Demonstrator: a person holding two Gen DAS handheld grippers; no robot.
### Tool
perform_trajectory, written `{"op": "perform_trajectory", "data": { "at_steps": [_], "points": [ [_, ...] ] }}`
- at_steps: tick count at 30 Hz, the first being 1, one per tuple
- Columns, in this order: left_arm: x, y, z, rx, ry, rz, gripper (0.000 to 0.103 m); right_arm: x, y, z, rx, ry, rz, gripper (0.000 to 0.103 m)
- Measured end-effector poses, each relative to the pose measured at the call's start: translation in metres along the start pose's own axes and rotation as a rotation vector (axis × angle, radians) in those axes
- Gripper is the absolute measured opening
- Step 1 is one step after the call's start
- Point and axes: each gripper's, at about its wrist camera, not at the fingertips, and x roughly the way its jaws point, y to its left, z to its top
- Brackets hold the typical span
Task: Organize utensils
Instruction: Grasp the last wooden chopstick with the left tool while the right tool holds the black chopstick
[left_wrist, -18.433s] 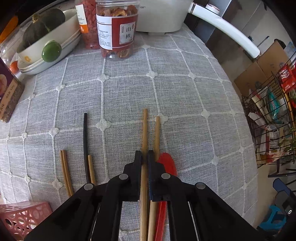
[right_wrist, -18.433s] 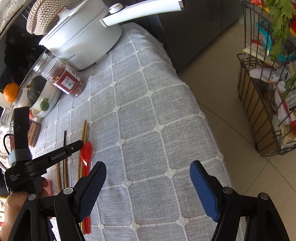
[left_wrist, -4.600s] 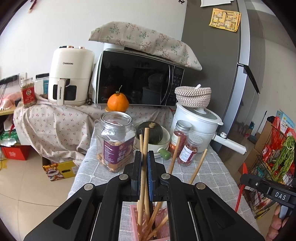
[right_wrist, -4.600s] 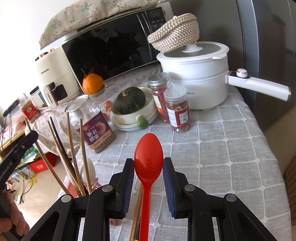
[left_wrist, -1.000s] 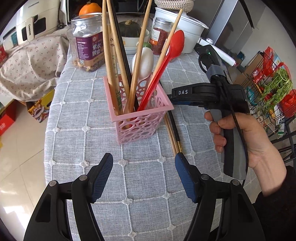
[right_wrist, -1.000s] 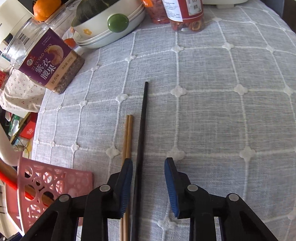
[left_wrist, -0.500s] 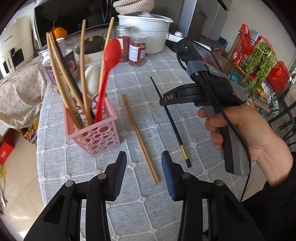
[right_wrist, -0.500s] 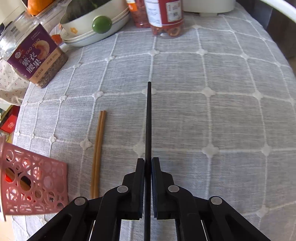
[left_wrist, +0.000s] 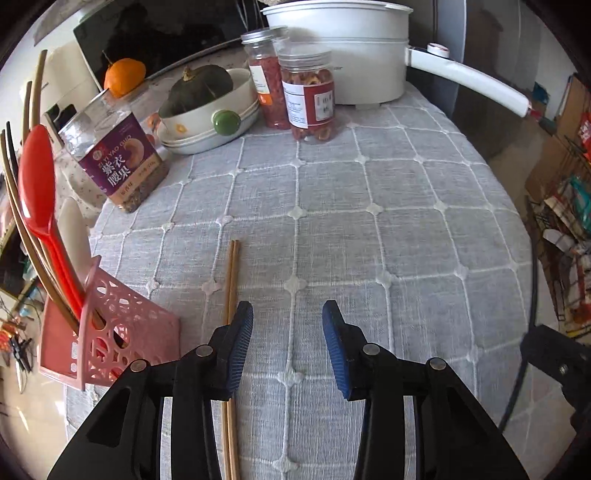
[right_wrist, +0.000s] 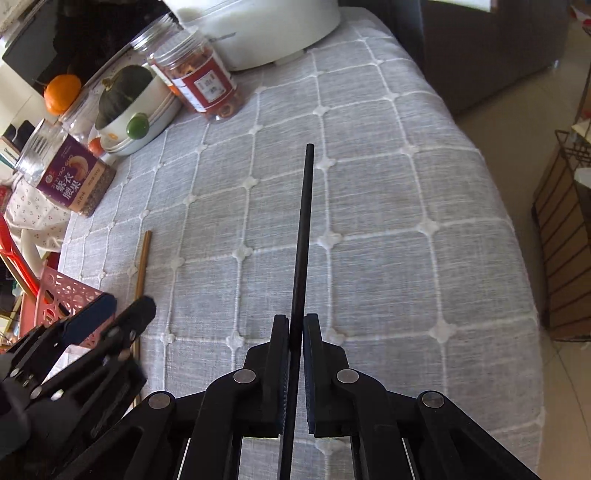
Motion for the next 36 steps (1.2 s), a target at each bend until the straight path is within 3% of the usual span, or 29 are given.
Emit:
{"op": "perform_trajectory", "data": {
  "at_steps": [5,9,17,23,27,32,36],
  "points": [
    [0.035,0.0,0.017,-0.085,0.017,0.106,0.041,-0.009,-0.013,-0.002,0.027,-0.006,0.029,0.005],
    [0.048,0.008,0.025,-0.138,0.015,0.142,0.042,-0.014,-0.013,-0.001,0.021,-0.01,0.052,0.005],
    [0.062,0.024,0.034,-0.192,0.059,0.071,0.042,-0.014,-0.004,0.002,0.005,-0.019,0.055,0.005],
    [0.062,0.026,0.032,-0.134,0.046,0.131,0.042,-0.016,-0.004,-0.001,-0.002,-0.027,0.049,0.005],
    [0.064,0.032,0.033,-0.178,0.064,0.111,0.043,-0.016,-0.004,-0.001,0.0,-0.029,0.052,0.005],
    [0.068,0.038,0.037,-0.192,0.093,0.109,0.052,-0.017,-0.005,-0.001,0.003,-0.029,0.056,0.005],
    [0.069,0.046,0.035,-0.246,0.122,0.056,0.053,-0.017,-0.006,-0.001,0.014,-0.031,0.057,0.005]
  ]
}}
